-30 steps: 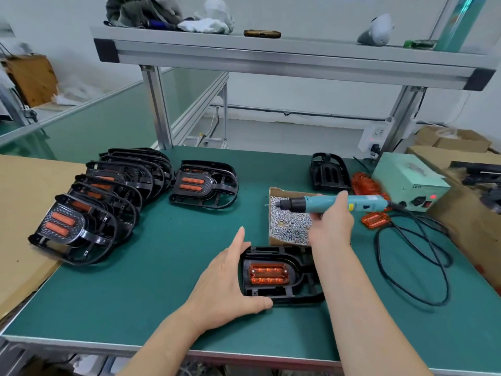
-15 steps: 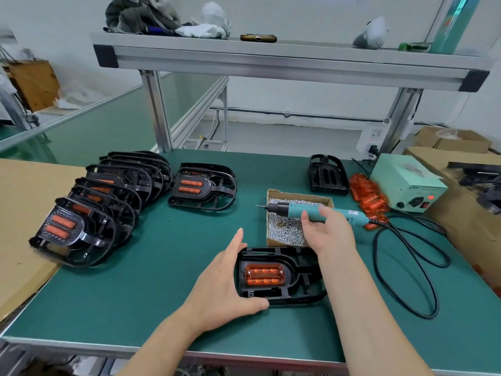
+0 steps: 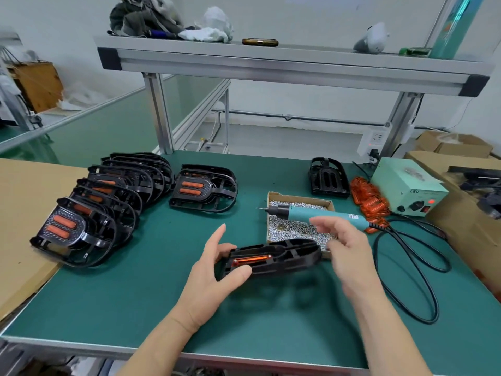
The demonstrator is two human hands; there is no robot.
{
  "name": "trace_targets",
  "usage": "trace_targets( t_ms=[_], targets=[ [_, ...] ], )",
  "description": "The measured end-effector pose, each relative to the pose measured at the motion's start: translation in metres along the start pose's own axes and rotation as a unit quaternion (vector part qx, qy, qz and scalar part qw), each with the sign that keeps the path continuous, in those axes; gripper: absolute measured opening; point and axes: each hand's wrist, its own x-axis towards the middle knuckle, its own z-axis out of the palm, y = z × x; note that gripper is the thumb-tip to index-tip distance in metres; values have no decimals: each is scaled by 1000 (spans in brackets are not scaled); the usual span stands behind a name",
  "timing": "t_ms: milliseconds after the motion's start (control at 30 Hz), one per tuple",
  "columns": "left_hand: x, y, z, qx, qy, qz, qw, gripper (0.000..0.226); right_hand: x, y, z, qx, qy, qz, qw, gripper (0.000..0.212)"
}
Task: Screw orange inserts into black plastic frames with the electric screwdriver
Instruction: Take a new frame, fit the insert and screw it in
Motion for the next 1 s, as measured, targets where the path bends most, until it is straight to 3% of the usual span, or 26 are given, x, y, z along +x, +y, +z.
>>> trace_targets(
  t_ms=[67, 133, 333, 500, 567, 667, 867, 1000],
  targets=[
    [2, -1, -1, -51, 31, -13, 998, 85, 2, 3, -5, -30, -110, -30, 993, 77],
    [3, -2, -2, -72, 49, -22, 996, 77, 2, 2, -4, -12, -171, -38, 984, 66],
    [8, -12, -5, -117, 70, -29, 990, 85, 12, -8, 7, -3, -122, -47, 991, 38],
    [9, -11, -4, -162, 97, -42, 981, 76, 27, -14, 21, 53, -47, 41, 997, 13],
    [7, -9, -3, -146, 114, -43, 982, 70, 34, -22, 29, 126, -12, 89, 988, 18],
    [5, -2, 0, -43, 140, -29, 989, 41, 43, -35, 53, 182, -16, 136, 974, 16],
    [4, 4, 2, 40, 108, -14, 993, 46, 38, -33, 133, 205, -75, 210, 953, 20],
    [6, 1, 2, 67, 110, -4, 992, 38, 38, -14, 165, 179, -65, 240, 952, 19]
  ],
)
